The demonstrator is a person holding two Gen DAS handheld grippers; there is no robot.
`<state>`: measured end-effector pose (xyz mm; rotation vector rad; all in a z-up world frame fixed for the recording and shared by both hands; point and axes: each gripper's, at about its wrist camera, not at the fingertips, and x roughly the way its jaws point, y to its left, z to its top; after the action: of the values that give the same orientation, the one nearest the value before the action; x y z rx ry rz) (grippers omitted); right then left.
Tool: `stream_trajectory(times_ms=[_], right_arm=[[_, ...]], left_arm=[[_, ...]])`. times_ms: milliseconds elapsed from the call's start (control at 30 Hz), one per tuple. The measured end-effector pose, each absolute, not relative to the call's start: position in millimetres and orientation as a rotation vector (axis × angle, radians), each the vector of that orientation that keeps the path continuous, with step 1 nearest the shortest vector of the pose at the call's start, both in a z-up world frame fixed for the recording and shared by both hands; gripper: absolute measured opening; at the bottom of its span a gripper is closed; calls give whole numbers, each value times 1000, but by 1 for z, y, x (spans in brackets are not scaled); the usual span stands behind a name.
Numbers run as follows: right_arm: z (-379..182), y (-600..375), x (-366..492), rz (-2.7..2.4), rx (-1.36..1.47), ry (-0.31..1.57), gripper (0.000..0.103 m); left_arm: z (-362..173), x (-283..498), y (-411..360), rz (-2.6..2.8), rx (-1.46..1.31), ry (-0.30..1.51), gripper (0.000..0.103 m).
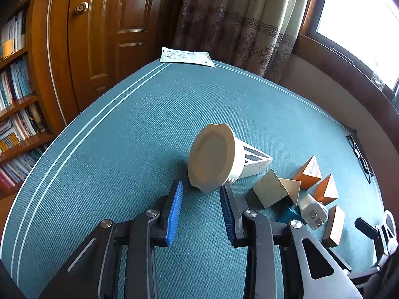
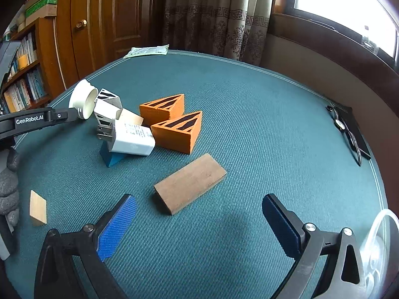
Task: Organize rigid objects
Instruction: 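Grasp the brown wooden block with the right tool while the left tool holds the plate, then carry the wooden block into the clear basin with the right tool while the left tool lifts the plate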
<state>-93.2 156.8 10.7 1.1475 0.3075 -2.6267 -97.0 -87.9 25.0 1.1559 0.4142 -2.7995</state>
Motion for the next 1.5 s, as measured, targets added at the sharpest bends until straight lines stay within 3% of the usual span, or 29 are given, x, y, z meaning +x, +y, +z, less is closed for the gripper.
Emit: stream_trajectory(times_ms=[33, 100, 200, 533, 767, 1100, 1500], right_arm=[[10, 156, -96, -2604, 1157, 299, 100], [11, 156, -101, -2586, 1145, 293, 99], [10, 155, -106, -2572, 1137, 298, 96], [9, 160, -111, -2537, 1147, 226, 66], [9, 162, -105, -2536, 1145, 212, 66], [8, 174, -75, -2544, 1152, 134, 66], [9, 182, -67, -2522, 1136, 43, 66]], left_arm=[[25, -97, -88, -2797, 1158, 417, 47], [25, -97, -88, -2799, 1148, 415, 55], [25, -98, -86, -2805, 1146, 406, 61], [24, -98, -84, -2798, 1159, 390, 62], [25, -97, -86, -2802, 1145, 394, 63], [31, -102, -91, -2824, 1152, 408, 76], [26, -134, -84, -2829, 1234, 334, 77]])
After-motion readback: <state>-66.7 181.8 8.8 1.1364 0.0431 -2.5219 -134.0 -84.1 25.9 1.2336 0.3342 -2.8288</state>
